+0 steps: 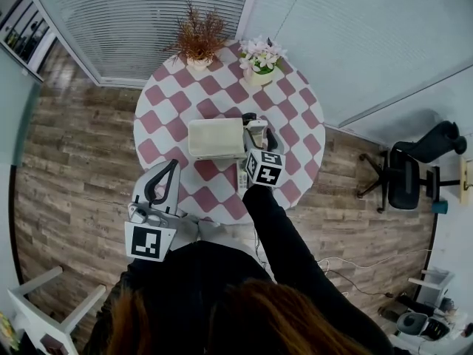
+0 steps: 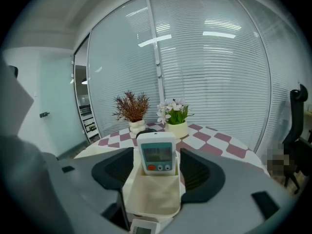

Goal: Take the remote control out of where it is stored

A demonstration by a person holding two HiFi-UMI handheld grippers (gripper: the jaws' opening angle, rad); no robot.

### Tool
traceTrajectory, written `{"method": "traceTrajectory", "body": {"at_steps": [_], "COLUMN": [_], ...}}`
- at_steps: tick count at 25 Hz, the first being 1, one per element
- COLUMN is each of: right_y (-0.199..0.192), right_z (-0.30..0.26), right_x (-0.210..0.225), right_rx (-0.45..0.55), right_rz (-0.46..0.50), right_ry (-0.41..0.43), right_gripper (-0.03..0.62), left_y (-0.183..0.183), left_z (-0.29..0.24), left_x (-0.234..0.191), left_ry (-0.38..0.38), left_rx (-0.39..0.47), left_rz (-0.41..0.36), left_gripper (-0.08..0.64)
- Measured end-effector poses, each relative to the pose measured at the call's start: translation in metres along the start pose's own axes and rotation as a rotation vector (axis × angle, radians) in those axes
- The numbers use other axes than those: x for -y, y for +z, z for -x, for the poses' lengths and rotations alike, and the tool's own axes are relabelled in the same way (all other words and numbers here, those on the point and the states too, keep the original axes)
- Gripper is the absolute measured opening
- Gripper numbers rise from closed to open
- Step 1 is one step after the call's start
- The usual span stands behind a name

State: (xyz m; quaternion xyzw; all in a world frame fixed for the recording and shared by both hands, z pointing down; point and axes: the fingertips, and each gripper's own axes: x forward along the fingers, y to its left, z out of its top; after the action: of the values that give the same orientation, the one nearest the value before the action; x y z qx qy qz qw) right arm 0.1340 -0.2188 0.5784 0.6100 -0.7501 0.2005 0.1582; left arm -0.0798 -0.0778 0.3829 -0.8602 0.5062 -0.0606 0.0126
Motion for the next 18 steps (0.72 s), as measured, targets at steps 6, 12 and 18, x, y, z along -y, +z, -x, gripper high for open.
{"method": "traceTrajectory", "body": {"at_steps": [6, 12, 18], "right_y": [-0.003, 0.0, -0.001], "right_z": [-0.009, -0.014, -0.017], "right_x": [-0.001, 0.0, 0.002], "right_rx": [-0.004, 0.016, 0.01], "right_rz": [0.029, 0.024, 0.032], "right_ry": [-0.001, -0.008, -0.015], "right_gripper": [0.293, 0.291, 0.279], "left_y": [0.0, -0.001, -0.001], "left_z": [0.0, 0.001, 0.001], "left_x": [0.0, -0.001, -0.001], "left_ry": [0.001, -0.001, -0.004], "left_rx": [-0.002, -0.011, -0.012], "left_rz": [-0.005, -0.008, -0.009], "left_gripper": [0.006, 0.006, 0.006]}}
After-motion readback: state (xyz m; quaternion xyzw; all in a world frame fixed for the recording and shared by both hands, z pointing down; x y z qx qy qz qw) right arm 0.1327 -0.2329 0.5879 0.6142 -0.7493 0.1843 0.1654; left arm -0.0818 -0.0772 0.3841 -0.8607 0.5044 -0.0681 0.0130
